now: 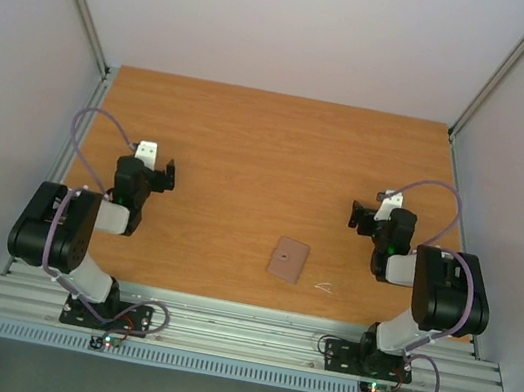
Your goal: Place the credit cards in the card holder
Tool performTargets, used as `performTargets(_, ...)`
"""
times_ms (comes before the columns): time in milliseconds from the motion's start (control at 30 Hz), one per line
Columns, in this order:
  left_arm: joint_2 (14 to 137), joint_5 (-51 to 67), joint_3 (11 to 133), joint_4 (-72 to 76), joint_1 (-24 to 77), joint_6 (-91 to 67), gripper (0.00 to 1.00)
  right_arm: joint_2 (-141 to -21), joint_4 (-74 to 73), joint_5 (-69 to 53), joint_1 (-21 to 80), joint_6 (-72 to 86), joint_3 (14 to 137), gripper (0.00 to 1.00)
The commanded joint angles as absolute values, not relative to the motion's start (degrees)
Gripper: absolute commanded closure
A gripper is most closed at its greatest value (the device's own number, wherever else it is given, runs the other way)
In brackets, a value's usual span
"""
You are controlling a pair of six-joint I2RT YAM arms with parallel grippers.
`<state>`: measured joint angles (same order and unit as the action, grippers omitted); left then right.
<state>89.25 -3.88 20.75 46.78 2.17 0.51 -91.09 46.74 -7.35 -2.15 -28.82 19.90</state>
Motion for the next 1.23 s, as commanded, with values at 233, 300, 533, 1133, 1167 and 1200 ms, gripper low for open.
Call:
performTargets(233,89.57,-4.27,23.20,51.42,1.52,0.79,0.00,-90.92,48.75,-9.10,-3.30,-27.69,23.45,0.01)
performTargets(300,89.54,-4.36,23.05,51.55,1.57,0.79,0.01,-90.94,48.80,-9.01,-3.25,-27.63,23.46,0.02)
performTargets(533,89.40,-4.31,22.77,52.11,1.57,0.79,0.01,-90.95,48.78,-8.88,-3.25,-27.60,23.47,0.02)
performTargets(1133,89.41,-4.31,22.76,52.10,1.57,0.79,0.01,-91.15,47.77,-7.69,-3.25,-27.27,24.08,0.02)
performTargets(1167,89.39,-4.31,22.76,52.08,1.58,0.79,0.01,-91.13,47.87,-7.67,-3.25,-27.18,24.00,0.02)
performTargets(1200,89.46,-4.31,22.76,52.08,1.58,0.79,0.00,-91.00,48.04,-7.68,-3.25,-27.16,23.85,0.02)
